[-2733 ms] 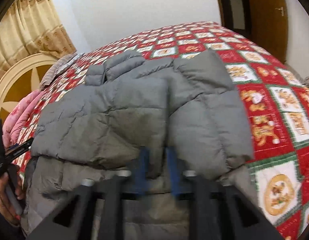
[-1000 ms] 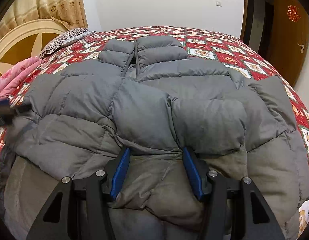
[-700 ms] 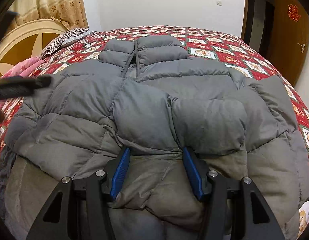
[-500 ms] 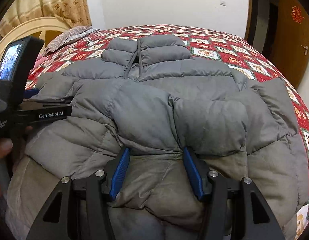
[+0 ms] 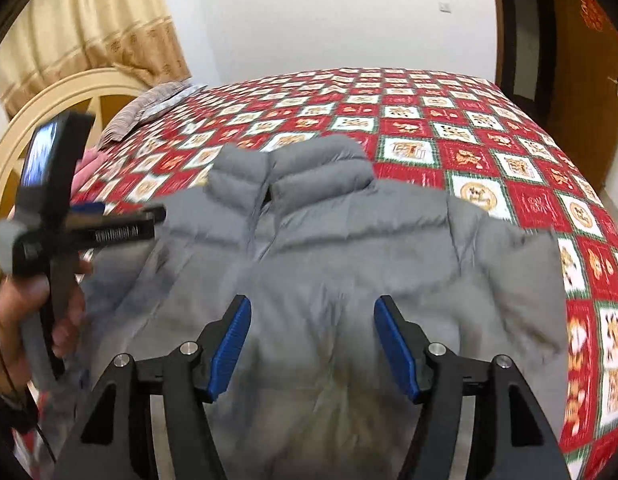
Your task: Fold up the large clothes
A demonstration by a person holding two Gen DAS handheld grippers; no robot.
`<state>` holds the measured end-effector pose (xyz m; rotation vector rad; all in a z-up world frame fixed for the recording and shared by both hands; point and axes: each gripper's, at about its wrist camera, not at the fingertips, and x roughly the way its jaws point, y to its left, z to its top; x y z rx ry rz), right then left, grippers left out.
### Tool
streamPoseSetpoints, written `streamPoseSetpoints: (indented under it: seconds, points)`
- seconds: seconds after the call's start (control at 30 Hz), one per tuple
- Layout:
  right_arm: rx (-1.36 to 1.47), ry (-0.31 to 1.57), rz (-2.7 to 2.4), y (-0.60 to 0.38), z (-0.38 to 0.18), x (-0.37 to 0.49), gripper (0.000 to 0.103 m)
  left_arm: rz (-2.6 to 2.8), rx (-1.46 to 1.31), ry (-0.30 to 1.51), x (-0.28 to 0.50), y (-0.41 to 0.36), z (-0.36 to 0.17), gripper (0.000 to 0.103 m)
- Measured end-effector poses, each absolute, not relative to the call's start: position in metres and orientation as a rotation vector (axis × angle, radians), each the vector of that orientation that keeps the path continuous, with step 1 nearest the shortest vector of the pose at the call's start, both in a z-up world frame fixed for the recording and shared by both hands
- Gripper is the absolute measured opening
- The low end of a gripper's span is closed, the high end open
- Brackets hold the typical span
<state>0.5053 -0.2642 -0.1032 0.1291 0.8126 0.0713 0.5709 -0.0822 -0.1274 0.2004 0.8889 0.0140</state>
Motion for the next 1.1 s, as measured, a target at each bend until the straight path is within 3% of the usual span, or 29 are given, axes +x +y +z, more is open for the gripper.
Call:
streamPoseSetpoints:
  seconds: [0.5, 0.67, 0.97, 1.03, 1.1]
  points:
    - [0.344, 0.833, -0.053, -0.306, -0.098, 0.685, 0.065, -0.014, 0.052, 0.863, 0.674, -0.109, -0.098, 0.103]
    - [0.317, 0.924, -0.055, -0.302, -0.102, 0.732, 0.069, 0.007, 0.132, 0.923, 0.699, -0.132, -0.12, 0.103]
    - [0.221, 1.059, -0.005, -0.307, -0.117, 0.706, 0.069, -0.024, 0.202, 0.945, 0.652, -0.111, -0.139, 0.103]
    - [0.227, 1.073, 0.01, -0.312, -0.12, 0.694, 0.057, -0.034, 0.192, 0.95, 0.645, -0.105, -0.14, 0.103]
    - [0.236, 1.09, 0.026, -0.313, -0.123, 0.685, 0.035, -0.036, 0.182, 0.962, 0.637, -0.098, -0.141, 0.103]
